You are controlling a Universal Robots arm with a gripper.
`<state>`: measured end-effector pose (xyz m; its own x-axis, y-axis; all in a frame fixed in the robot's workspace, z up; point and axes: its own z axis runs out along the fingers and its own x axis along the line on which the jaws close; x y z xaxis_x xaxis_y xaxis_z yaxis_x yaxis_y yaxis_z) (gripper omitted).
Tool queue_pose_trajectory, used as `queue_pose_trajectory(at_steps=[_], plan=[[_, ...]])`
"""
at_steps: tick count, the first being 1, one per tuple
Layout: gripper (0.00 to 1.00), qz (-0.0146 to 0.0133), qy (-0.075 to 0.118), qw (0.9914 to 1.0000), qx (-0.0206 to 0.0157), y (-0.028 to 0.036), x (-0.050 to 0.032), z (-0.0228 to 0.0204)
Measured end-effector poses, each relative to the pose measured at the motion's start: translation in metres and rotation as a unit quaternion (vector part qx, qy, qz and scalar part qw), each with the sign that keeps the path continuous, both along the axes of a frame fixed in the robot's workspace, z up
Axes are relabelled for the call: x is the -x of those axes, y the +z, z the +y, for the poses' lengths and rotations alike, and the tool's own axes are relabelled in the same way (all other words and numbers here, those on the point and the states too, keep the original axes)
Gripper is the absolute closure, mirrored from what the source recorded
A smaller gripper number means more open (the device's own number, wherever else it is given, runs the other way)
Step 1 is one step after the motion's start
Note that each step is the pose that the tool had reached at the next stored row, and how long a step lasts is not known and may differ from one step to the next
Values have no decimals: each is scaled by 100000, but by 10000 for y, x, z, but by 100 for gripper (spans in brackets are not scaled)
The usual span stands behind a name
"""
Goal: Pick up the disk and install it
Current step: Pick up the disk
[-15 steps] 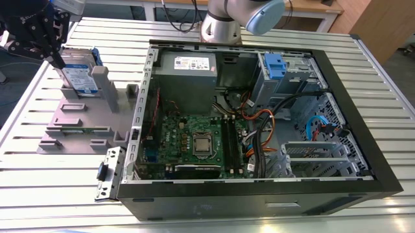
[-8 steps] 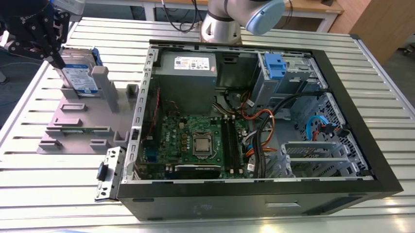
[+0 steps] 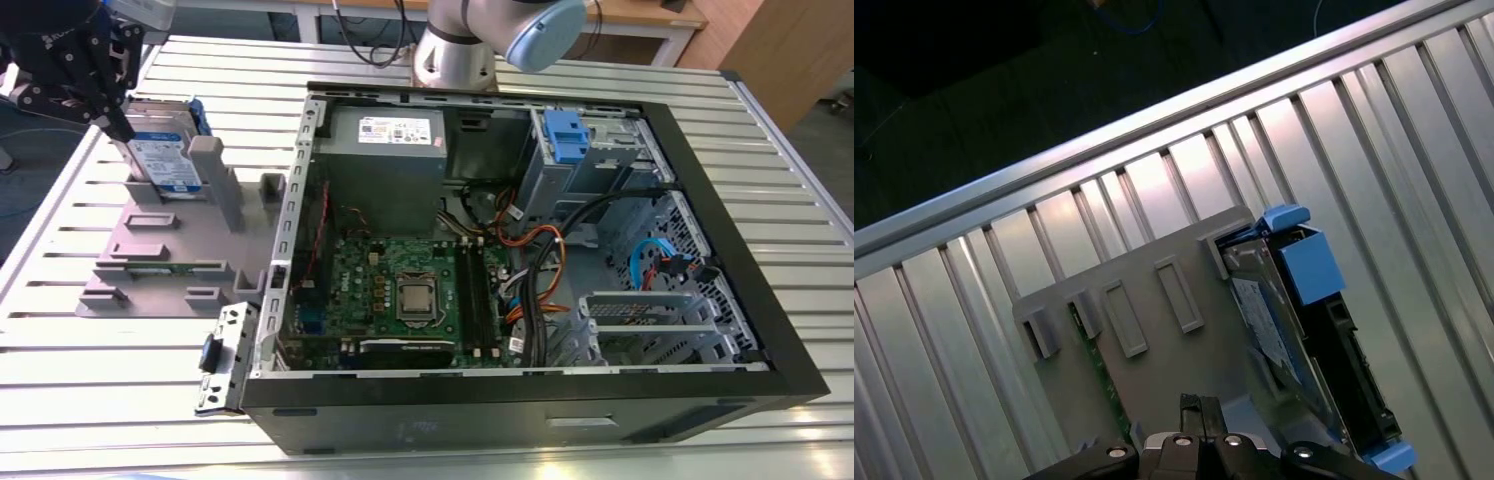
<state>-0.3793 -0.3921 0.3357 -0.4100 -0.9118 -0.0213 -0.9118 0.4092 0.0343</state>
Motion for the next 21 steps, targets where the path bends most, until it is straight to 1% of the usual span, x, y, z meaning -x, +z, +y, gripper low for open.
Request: queue_pose_trajectory(at_steps=[21], plan=[[89,0,606,99998,0,0,0,0]])
